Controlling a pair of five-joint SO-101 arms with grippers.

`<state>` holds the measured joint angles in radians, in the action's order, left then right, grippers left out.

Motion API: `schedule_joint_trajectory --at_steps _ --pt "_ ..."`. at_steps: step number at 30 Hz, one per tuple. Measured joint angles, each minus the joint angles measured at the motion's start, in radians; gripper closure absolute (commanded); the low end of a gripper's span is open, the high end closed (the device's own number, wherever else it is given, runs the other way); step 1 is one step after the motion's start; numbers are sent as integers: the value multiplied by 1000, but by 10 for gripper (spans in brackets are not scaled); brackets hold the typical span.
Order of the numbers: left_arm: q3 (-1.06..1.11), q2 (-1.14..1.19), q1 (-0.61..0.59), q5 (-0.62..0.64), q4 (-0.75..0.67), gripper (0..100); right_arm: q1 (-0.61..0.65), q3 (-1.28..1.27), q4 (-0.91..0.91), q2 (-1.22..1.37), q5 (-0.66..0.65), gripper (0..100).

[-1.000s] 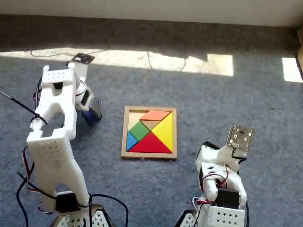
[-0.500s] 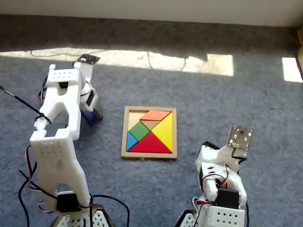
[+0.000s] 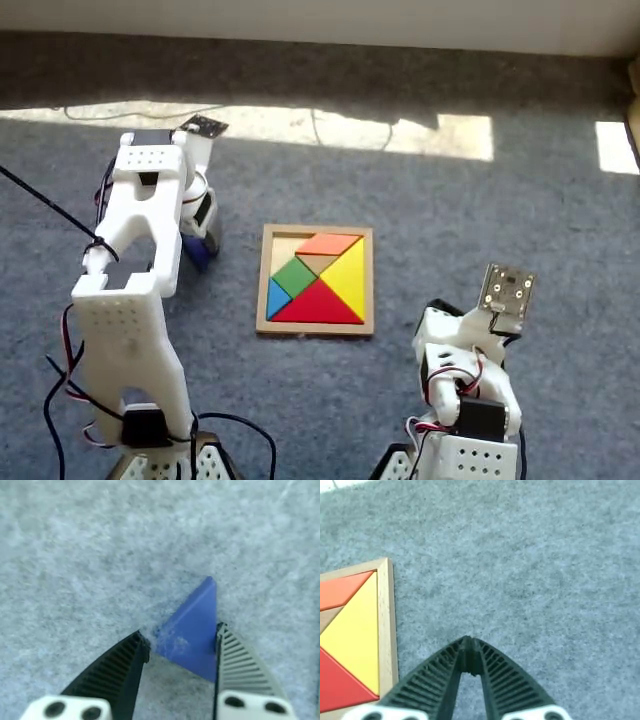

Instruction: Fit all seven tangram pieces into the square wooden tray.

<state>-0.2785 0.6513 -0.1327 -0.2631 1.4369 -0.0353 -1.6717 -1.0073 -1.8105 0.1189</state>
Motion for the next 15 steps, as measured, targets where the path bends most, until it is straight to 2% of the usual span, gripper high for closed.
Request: schedule_joint_trajectory --at_steps 6,15 --pt "3 -94 23 2 77 808 0 0 0 0 0 993" --pt "3 -219 183 2 138 808 0 0 0 0 0 993"
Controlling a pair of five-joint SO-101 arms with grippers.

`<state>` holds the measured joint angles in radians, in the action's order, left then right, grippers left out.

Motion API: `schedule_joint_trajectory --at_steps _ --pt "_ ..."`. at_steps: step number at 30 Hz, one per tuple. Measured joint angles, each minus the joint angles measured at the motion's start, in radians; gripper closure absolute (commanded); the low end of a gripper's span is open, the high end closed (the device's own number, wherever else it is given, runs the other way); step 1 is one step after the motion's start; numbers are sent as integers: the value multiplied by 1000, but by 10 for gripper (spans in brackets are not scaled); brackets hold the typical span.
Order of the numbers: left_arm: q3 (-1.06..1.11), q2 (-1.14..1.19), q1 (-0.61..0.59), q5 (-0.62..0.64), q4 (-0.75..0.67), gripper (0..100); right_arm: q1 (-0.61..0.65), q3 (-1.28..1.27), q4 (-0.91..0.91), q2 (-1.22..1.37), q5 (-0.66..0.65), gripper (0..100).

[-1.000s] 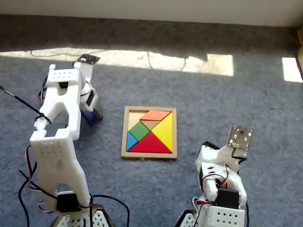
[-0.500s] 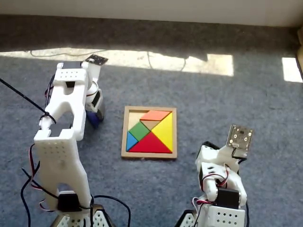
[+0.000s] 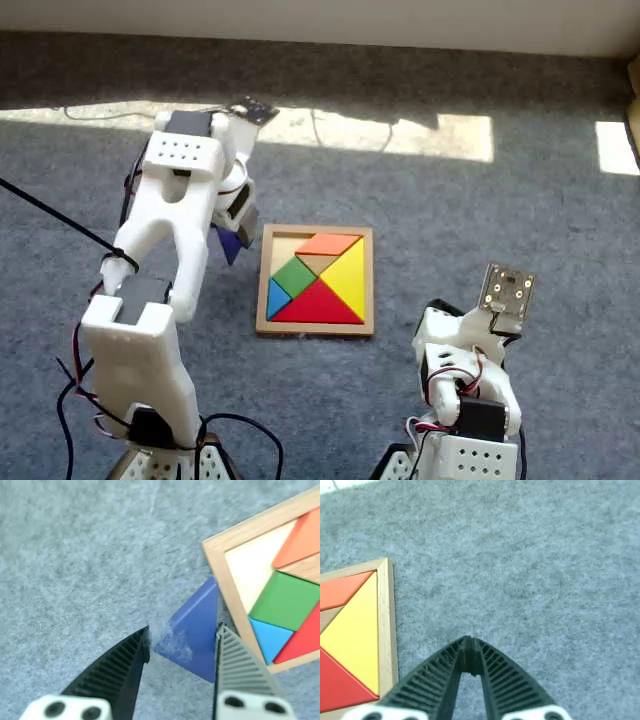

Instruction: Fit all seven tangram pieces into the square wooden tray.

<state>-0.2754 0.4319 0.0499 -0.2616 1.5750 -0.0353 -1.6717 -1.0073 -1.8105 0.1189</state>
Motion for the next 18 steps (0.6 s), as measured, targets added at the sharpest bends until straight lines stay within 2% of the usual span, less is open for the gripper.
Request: schedule_joint_trajectory --at_steps 7,11,18 --pt "0 0 127 -129 0 808 0 0 0 0 0 993" --pt "0 0 147 -173 -2 804 0 0 0 0 0 993" --pt "0 0 152 -176 -25 803 0 0 0 0 0 993"
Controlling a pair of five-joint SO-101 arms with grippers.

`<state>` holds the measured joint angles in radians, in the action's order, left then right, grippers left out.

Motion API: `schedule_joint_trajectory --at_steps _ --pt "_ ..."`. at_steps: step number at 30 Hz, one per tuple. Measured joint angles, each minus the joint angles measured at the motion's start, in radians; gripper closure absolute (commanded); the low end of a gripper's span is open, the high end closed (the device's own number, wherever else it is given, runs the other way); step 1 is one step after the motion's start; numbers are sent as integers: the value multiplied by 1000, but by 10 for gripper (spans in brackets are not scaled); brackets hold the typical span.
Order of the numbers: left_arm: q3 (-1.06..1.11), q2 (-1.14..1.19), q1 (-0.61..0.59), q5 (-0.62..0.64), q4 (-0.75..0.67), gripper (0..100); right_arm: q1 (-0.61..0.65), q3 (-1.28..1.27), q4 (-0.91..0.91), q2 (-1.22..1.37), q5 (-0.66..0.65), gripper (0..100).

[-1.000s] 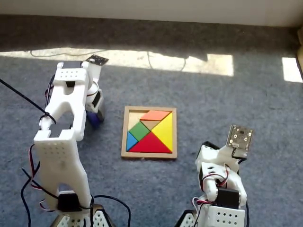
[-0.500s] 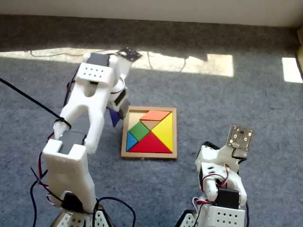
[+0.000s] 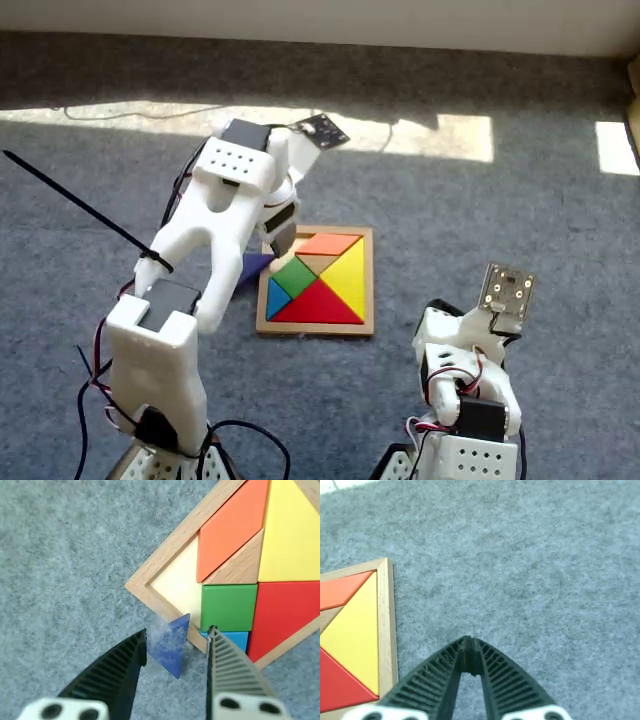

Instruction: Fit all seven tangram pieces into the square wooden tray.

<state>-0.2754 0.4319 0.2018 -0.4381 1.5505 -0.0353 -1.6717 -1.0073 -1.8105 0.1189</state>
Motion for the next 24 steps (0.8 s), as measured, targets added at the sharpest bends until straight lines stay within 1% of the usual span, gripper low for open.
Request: schedule_joint_trajectory --at_steps 5,8,13,16,18,24 --pt "0 0 -2 0 0 803 0 0 0 0 0 993" --pt "-2 -20 -46 -6 15 799 0 0 0 0 0 993" --pt "-3 -69 -155 -6 74 680 0 0 0 0 0 993" --pt "2 -69 -199 -6 81 671 0 0 0 0 0 993" --pt "43 -71 -224 -12 81 671 0 0 0 0 0 993" --pt "235 -72 -213 -52 -28 671 0 0 0 0 0 993"
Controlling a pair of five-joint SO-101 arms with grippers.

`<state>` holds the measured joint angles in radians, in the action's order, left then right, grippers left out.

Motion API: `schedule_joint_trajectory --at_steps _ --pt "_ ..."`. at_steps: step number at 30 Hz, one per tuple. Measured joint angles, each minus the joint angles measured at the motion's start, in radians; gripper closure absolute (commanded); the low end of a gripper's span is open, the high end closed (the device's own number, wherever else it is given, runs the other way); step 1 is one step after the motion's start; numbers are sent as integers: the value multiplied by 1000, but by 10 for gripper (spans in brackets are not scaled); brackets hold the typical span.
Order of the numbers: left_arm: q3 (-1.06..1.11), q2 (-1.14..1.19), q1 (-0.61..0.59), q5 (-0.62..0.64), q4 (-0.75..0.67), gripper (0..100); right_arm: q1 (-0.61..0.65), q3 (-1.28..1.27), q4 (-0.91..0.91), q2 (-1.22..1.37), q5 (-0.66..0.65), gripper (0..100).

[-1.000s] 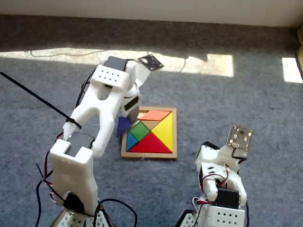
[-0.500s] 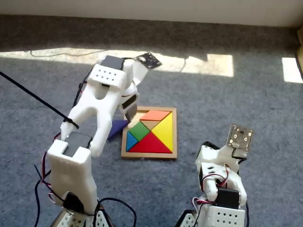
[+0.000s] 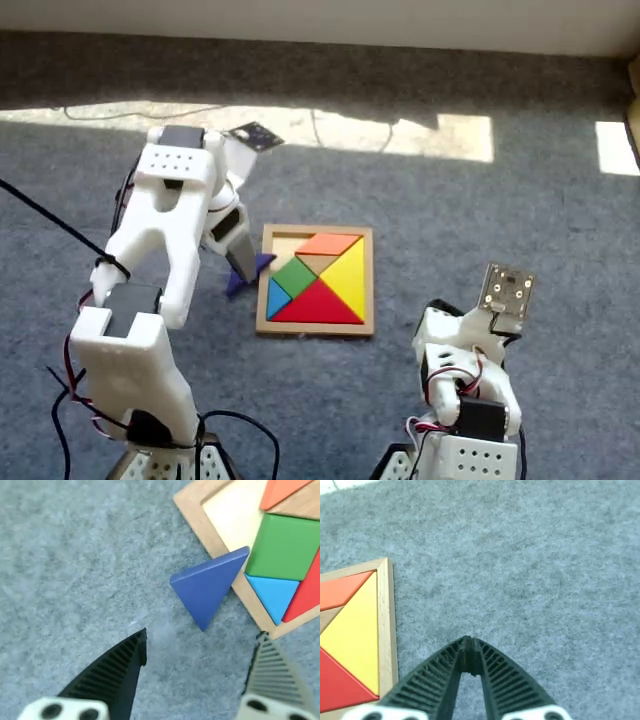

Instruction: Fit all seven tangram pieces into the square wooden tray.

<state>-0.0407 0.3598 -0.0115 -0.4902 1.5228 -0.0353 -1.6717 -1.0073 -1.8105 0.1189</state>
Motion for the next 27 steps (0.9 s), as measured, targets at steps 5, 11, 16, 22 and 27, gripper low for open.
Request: schedule_joint_trajectory --at_steps 5,11,16,22,27 --pt "104 0 11 -5 -137 671 0 0 0 0 0 993" --pt "183 0 12 -60 -281 671 0 0 0 0 0 993" --pt "187 -2 28 -64 -308 671 0 0 0 0 0 993" --pt "187 8 81 -64 -327 671 0 0 0 0 0 993" --pt "161 58 92 -66 -327 720 0 0 0 0 0 993"
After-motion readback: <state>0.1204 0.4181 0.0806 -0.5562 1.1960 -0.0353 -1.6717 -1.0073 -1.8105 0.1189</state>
